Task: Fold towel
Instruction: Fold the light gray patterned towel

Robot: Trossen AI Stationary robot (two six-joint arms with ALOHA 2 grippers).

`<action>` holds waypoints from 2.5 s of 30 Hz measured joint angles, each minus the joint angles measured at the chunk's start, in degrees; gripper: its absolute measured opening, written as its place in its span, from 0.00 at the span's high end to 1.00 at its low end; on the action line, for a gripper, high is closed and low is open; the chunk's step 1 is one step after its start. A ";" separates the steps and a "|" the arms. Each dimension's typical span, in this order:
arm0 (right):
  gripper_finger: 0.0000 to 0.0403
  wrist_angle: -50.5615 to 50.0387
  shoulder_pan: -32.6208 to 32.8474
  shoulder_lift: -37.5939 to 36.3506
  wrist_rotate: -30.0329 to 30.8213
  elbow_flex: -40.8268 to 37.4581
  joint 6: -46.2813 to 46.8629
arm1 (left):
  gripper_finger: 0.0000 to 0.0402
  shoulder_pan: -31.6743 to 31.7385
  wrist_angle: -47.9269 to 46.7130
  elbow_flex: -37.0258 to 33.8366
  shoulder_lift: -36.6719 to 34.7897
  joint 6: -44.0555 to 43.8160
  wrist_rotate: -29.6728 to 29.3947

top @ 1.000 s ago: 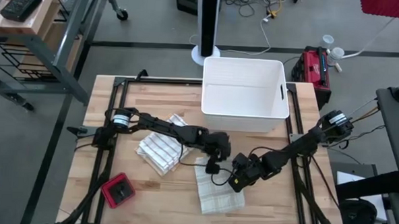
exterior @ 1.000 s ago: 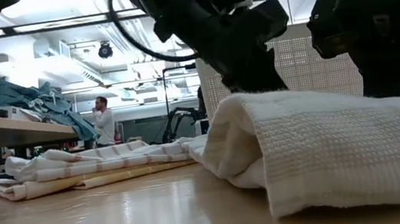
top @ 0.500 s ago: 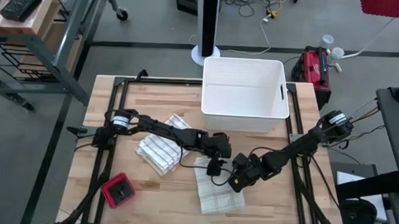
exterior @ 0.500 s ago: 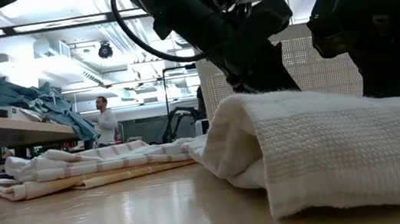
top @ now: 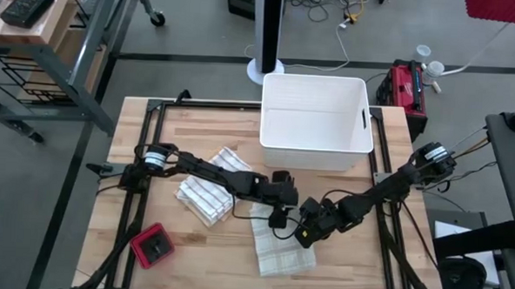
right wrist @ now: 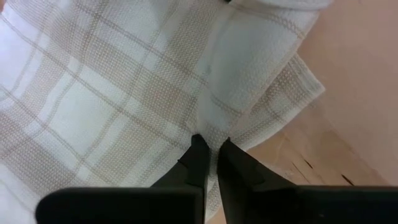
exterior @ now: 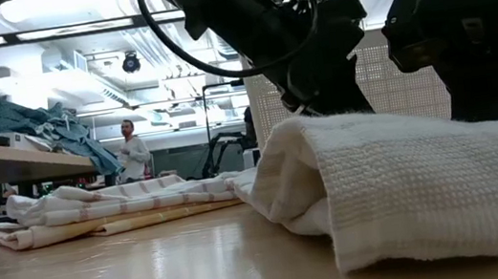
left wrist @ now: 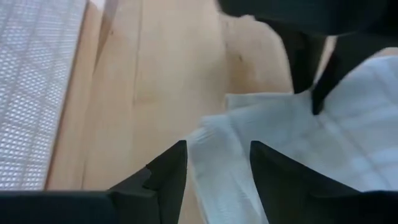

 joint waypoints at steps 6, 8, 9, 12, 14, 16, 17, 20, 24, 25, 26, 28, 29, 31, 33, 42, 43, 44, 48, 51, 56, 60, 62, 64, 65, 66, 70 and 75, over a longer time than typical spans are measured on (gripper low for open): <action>0.96 0.02 0.00 0.00 -0.01 0.00 0.04 | 0.63 -0.16 0.15 -0.07 0.39 -0.33 0.25; 0.96 0.04 0.00 0.00 -0.02 0.00 0.06 | 0.64 -0.14 0.17 -0.07 0.58 -0.51 1.49; 0.96 0.04 0.00 0.00 -0.03 0.00 0.11 | 0.65 -0.12 0.17 -0.09 0.66 -0.65 2.05; 0.95 0.05 0.00 0.00 -0.03 0.00 0.20 | 0.66 -0.14 0.60 -0.11 0.68 -0.87 2.05; 0.95 0.07 0.00 0.02 -0.04 0.00 0.23 | 0.67 -0.10 1.09 -0.11 0.68 -0.87 2.03; 0.96 0.07 0.00 0.02 -0.04 0.00 0.23 | 0.68 -0.10 1.52 -0.11 0.68 -0.87 2.04; 0.96 0.08 0.00 0.02 -0.04 0.00 0.23 | 0.68 -0.08 2.06 -0.11 0.68 -0.85 2.03; 0.96 0.15 0.00 0.02 -0.05 0.00 0.23 | 0.68 -0.08 4.21 -0.11 0.68 -1.07 2.05; 0.95 0.23 0.00 0.02 -0.06 0.00 0.19 | 0.67 -0.10 5.11 -0.11 0.68 -1.05 2.05; 0.95 0.28 0.00 0.02 -0.08 0.00 0.19 | 0.67 -0.10 5.05 -0.14 0.68 -1.05 2.03; 0.95 0.28 0.00 0.02 -0.09 0.00 0.21 | 0.67 -0.10 4.91 -0.23 0.68 -1.05 2.01; 0.95 0.43 0.00 0.02 -0.10 0.00 0.21 | 0.67 -0.10 4.81 -0.38 0.68 -1.06 2.00; 0.95 0.46 0.00 0.02 -0.11 0.00 0.22 | 0.67 -0.10 4.90 -0.59 0.68 -1.05 1.98; 0.95 0.48 0.00 0.02 -0.12 0.00 0.22 | 0.68 -0.10 4.95 -1.38 0.68 -1.35 1.66; 0.95 0.50 0.00 0.02 -0.15 0.00 0.23 | 0.69 -0.10 5.29 -2.40 0.70 -1.89 1.01; 0.95 0.83 0.00 0.02 -0.15 0.00 0.11 | 0.69 -0.10 10.26 -4.34 0.79 -3.50 -0.09; 0.95 0.91 0.00 0.02 -0.15 0.00 0.11 | 0.69 -0.10 10.73 -4.21 0.79 -3.49 -0.12; 0.95 0.92 0.00 0.02 -0.16 0.00 0.10 | 0.69 -0.08 10.87 -4.13 0.79 -3.50 -0.42; 0.95 0.94 -0.02 0.02 -0.44 0.00 0.21 | 0.73 0.01 10.28 -4.22 1.14 -3.54 -3.18; 0.95 1.09 -0.02 0.02 -0.50 0.00 0.15 | 0.78 0.01 9.98 -4.28 1.49 -3.54 -3.54; 0.96 1.20 -0.02 0.02 -0.59 0.00 0.13 | 0.93 0.01 10.23 -4.31 1.77 -3.50 -4.22; 0.95 1.20 -0.02 0.02 -0.62 0.00 0.13 | 0.97 0.25 10.04 -4.31 1.77 -3.62 -4.26; 0.95 1.20 -0.02 0.02 -0.63 0.00 0.08 | 0.96 0.34 9.75 -4.31 1.77 -3.78 -4.38; 0.96 1.20 -0.02 0.02 -0.63 0.00 0.06 | 0.97 0.43 9.77 -4.31 1.77 -4.59 -4.40; 0.96 1.20 -0.02 0.02 -0.68 0.00 -0.02 | 0.98 0.54 9.79 -4.31 1.77 -4.99 -4.40; 0.96 1.20 -0.02 0.02 -0.72 0.00 -0.20 | 0.99 0.67 9.78 -4.31 1.77 -5.21 -4.40; 0.96 1.25 -0.02 0.02 -1.09 0.00 -0.27 | 1.00 0.93 9.61 -4.31 1.77 -6.21 -7.67; 0.96 1.22 0.00 0.02 -1.11 0.02 -0.40 | 1.00 1.26 8.89 -4.31 1.49 -5.90 -9.97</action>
